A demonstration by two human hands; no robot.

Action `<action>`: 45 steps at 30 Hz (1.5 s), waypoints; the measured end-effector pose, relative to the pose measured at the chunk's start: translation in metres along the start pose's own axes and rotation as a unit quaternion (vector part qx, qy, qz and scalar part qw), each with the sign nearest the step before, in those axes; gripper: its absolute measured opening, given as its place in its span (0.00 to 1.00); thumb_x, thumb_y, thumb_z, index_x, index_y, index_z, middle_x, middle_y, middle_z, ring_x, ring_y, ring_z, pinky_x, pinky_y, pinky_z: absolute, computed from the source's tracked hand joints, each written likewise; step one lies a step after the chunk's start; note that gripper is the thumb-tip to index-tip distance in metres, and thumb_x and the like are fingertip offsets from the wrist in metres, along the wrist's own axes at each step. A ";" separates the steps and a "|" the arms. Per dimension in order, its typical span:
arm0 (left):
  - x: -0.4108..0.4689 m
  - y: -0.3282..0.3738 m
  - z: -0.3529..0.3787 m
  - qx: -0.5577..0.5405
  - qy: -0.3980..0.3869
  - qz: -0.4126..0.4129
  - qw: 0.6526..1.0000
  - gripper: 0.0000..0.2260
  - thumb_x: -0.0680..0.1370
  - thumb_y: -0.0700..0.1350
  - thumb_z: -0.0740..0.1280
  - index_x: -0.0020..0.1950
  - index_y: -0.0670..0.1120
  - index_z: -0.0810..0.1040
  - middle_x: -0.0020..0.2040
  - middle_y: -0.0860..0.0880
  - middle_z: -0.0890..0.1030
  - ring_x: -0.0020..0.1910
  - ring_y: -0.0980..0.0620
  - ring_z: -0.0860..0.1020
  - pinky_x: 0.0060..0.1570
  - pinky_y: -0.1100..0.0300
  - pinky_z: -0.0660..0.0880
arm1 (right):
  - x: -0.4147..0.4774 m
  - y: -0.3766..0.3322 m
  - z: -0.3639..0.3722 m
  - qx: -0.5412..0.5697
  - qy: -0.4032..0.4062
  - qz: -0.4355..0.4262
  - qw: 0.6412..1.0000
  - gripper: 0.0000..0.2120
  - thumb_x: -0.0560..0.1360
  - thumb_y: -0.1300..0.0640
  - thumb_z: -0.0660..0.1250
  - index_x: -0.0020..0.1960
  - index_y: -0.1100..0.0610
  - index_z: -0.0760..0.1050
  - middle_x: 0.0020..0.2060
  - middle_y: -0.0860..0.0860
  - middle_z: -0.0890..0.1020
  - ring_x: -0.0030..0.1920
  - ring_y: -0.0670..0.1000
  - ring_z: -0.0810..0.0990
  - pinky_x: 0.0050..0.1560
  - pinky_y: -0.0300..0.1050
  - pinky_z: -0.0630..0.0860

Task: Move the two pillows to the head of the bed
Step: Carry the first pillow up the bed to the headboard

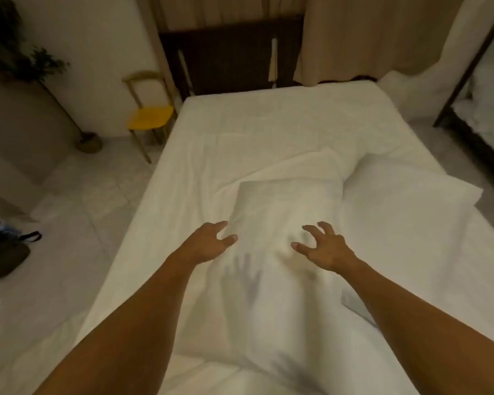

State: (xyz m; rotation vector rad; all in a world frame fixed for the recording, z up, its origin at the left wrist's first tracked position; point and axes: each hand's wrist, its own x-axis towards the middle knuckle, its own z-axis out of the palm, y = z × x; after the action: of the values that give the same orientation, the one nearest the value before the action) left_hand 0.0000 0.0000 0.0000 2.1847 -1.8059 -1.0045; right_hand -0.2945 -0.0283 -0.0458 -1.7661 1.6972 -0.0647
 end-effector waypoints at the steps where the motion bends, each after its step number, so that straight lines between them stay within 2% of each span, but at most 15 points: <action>1: 0.008 -0.005 0.007 -0.004 -0.005 0.001 1.000 0.32 0.80 0.61 0.62 0.80 0.51 0.60 0.79 0.46 0.61 0.77 0.47 0.61 0.71 0.55 0.59 | 0.010 0.005 0.009 0.014 -0.002 0.005 1.000 0.38 0.70 0.24 0.58 0.76 0.37 0.58 0.79 0.46 0.51 0.76 0.61 0.58 0.71 0.63 0.63; 3: 0.034 -0.023 0.025 -0.001 -0.014 -0.004 1.000 0.32 0.79 0.63 0.61 0.80 0.51 0.60 0.78 0.46 0.62 0.76 0.47 0.62 0.71 0.55 0.59 | 0.035 0.020 0.029 0.022 0.008 0.015 1.000 0.38 0.67 0.23 0.57 0.74 0.34 0.58 0.79 0.45 0.50 0.77 0.61 0.56 0.72 0.65 0.61; 6: 0.066 -0.044 0.052 -0.015 -0.022 -0.010 1.000 0.37 0.75 0.70 0.60 0.80 0.53 0.60 0.77 0.47 0.63 0.75 0.46 0.64 0.72 0.51 0.62 | 0.065 0.037 0.056 0.039 0.026 0.025 0.999 0.39 0.66 0.21 0.56 0.74 0.32 0.56 0.79 0.44 0.48 0.78 0.59 0.51 0.73 0.68 0.58; 12: 0.125 -0.064 0.096 -0.017 -0.015 -0.010 1.000 0.31 0.79 0.63 0.60 0.79 0.53 0.61 0.78 0.45 0.61 0.75 0.45 0.63 0.73 0.50 0.61 | 0.098 0.058 0.082 0.048 0.048 0.031 0.997 0.37 0.69 0.25 0.60 0.75 0.32 0.54 0.78 0.38 0.44 0.79 0.54 0.41 0.71 0.74 0.52; 15: 0.148 -0.071 0.115 -0.022 -0.016 -0.006 1.000 0.30 0.80 0.63 0.59 0.78 0.51 0.62 0.76 0.44 0.64 0.74 0.44 0.65 0.70 0.51 0.62 | 0.111 0.071 0.092 0.050 0.073 0.022 0.996 0.40 0.66 0.23 0.60 0.75 0.32 0.54 0.78 0.38 0.46 0.78 0.52 0.42 0.71 0.74 0.53; 19: 0.164 -0.082 0.133 -0.041 0.019 -0.009 0.999 0.29 0.81 0.62 0.58 0.79 0.53 0.60 0.78 0.46 0.62 0.77 0.46 0.60 0.73 0.51 0.57 | 0.119 0.084 0.101 0.046 0.091 0.017 0.995 0.43 0.64 0.20 0.58 0.75 0.31 0.52 0.78 0.36 0.47 0.78 0.50 0.43 0.71 0.71 0.58; 22: 0.174 -0.093 0.140 -0.080 0.046 -0.008 0.996 0.27 0.81 0.61 0.59 0.78 0.52 0.64 0.77 0.46 0.65 0.76 0.46 0.63 0.73 0.52 0.58 | 0.121 0.087 0.101 0.015 0.101 0.019 0.995 0.42 0.65 0.20 0.60 0.75 0.30 0.52 0.77 0.36 0.48 0.77 0.51 0.46 0.67 0.71 0.61; 26: 0.188 -0.106 0.146 -0.132 0.078 -0.012 0.988 0.30 0.78 0.66 0.61 0.76 0.53 0.68 0.74 0.47 0.68 0.73 0.48 0.66 0.73 0.50 0.61 | 0.126 0.097 0.100 0.045 0.126 0.022 0.991 0.42 0.65 0.21 0.61 0.74 0.30 0.53 0.76 0.35 0.49 0.76 0.49 0.48 0.67 0.70 0.64; 29: 0.199 -0.117 0.150 -0.159 0.066 -0.052 0.984 0.39 0.72 0.76 0.57 0.78 0.57 0.63 0.77 0.46 0.64 0.76 0.47 0.61 0.75 0.48 0.58 | 0.127 0.100 0.106 0.067 0.150 0.040 0.986 0.40 0.65 0.21 0.59 0.74 0.29 0.53 0.77 0.35 0.48 0.76 0.49 0.46 0.68 0.70 0.62; 33: 0.201 -0.124 0.157 -0.226 0.034 -0.079 0.970 0.40 0.70 0.77 0.56 0.79 0.61 0.56 0.81 0.52 0.56 0.79 0.51 0.55 0.76 0.48 0.52 | 0.131 0.096 0.116 0.059 0.149 0.068 0.985 0.41 0.65 0.20 0.56 0.75 0.28 0.49 0.78 0.35 0.45 0.78 0.51 0.44 0.68 0.73 0.58; 35: 0.199 -0.119 0.161 -0.270 0.030 -0.062 0.960 0.40 0.71 0.76 0.56 0.80 0.62 0.54 0.80 0.56 0.58 0.78 0.53 0.57 0.76 0.50 0.54 | 0.131 0.089 0.118 0.087 0.135 0.057 0.985 0.41 0.65 0.20 0.56 0.75 0.28 0.50 0.78 0.35 0.46 0.78 0.50 0.44 0.71 0.70 0.57; 37: 0.197 -0.108 0.161 -0.295 0.034 -0.049 0.954 0.36 0.75 0.73 0.56 0.80 0.63 0.52 0.79 0.57 0.60 0.77 0.53 0.60 0.73 0.55 0.57 | 0.131 0.081 0.116 0.150 0.119 0.029 0.981 0.40 0.66 0.23 0.60 0.75 0.30 0.53 0.77 0.34 0.48 0.78 0.50 0.46 0.74 0.62 0.54; 40: 0.191 -0.096 0.159 -0.315 0.043 -0.028 0.948 0.34 0.75 0.72 0.58 0.78 0.66 0.51 0.78 0.58 0.62 0.75 0.54 0.63 0.70 0.58 0.60 | 0.132 0.078 0.107 0.246 0.107 0.017 0.963 0.38 0.68 0.28 0.66 0.75 0.33 0.59 0.75 0.37 0.54 0.76 0.53 0.52 0.74 0.55 0.55; 43: 0.179 -0.098 0.155 -0.343 0.039 -0.017 0.938 0.37 0.72 0.73 0.62 0.78 0.68 0.53 0.78 0.59 0.63 0.74 0.56 0.64 0.73 0.55 0.61 | 0.129 0.087 0.101 0.338 0.111 0.036 0.934 0.40 0.66 0.29 0.69 0.75 0.35 0.61 0.73 0.41 0.58 0.75 0.52 0.60 0.74 0.52 0.60; 45: 0.174 -0.102 0.153 -0.342 0.033 -0.016 0.939 0.39 0.70 0.74 0.64 0.78 0.66 0.54 0.77 0.59 0.63 0.74 0.56 0.64 0.74 0.52 0.62 | 0.127 0.089 0.102 0.333 0.105 0.042 0.936 0.41 0.66 0.30 0.68 0.75 0.36 0.61 0.73 0.44 0.60 0.75 0.52 0.61 0.73 0.49 0.59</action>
State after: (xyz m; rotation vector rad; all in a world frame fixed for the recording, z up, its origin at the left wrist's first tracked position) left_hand 0.0088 -0.0850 -0.2383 1.7773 -1.1405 -1.2986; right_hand -0.3044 -0.0918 -0.2198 -1.2026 1.6272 -0.7279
